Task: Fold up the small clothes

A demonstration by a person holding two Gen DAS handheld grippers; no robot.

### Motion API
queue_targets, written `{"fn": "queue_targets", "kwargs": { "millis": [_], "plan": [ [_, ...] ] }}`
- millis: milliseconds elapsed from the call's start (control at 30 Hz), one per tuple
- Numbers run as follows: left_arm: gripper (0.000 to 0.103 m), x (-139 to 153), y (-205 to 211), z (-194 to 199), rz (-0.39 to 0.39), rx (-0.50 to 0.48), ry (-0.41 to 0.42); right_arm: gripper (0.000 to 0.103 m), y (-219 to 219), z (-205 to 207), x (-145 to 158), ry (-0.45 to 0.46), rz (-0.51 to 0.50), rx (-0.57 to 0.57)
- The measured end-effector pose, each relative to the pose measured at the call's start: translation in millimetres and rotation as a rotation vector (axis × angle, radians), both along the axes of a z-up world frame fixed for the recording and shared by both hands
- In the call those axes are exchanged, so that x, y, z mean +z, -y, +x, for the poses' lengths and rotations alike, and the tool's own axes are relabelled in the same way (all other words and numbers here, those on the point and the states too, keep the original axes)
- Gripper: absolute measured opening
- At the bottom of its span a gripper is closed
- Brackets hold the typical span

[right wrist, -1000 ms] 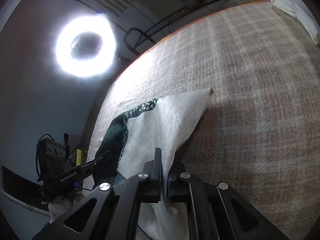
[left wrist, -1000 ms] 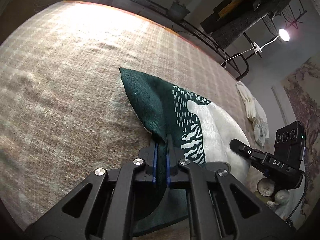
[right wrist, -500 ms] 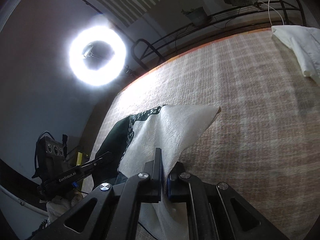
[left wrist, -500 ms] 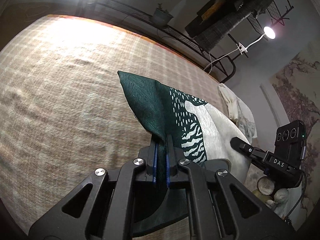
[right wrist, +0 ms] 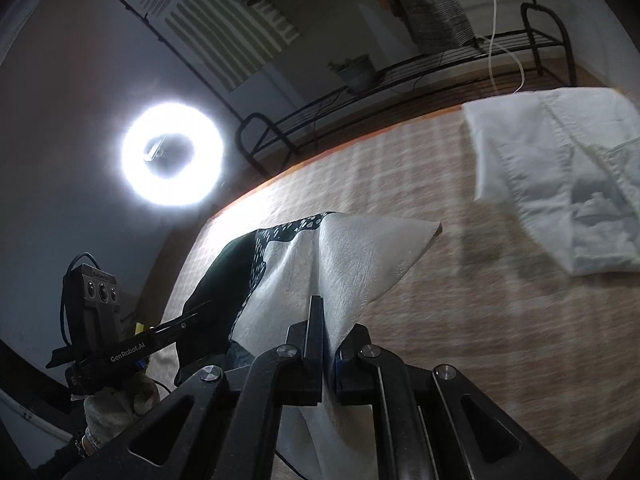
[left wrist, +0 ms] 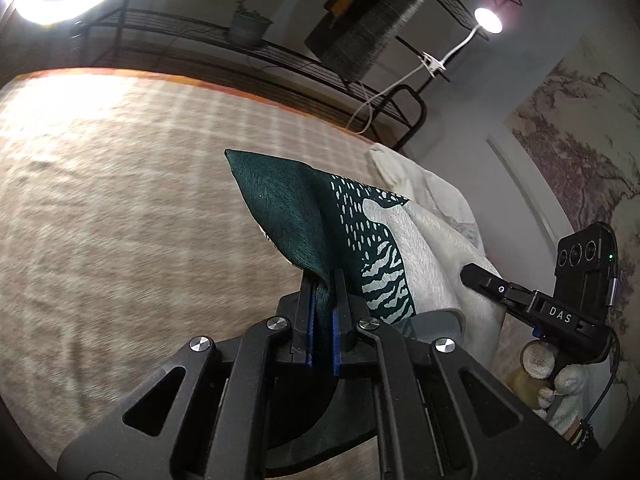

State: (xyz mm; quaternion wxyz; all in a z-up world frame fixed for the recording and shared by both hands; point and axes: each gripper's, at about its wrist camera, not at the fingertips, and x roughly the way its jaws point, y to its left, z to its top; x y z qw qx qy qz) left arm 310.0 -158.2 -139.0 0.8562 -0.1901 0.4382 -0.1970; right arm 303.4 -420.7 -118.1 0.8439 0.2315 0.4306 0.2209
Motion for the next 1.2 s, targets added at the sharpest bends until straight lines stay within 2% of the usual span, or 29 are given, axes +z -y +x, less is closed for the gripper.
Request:
{"fn": "queue_targets", "kwargs": {
  "millis": [367,600,733,967,1200],
  "plan": [
    [0.004,19,131,64,0.022,-0.108,0.086,0.001,95,26,26,0.085,-0.12,-0.108],
    [0.004,16,200,108,0.05,-0.137,0.121,0.001,161,52,34,0.126,-0.18,-0.188],
    [0.004,13,229,130,0.075,-0.154,0.155,0.001,186,72,33,0.148,-0.225,-0.214],
    [0.004,-9,267,162,0.114,-0.172,0.148,0.001,223,104,18,0.155,-0.255,-0.239],
    [0.004,-32,281,174,0.167,-0.171,0.119,0.001,242,126,-8,0.129,-0.283,-0.253]
  ]
}}
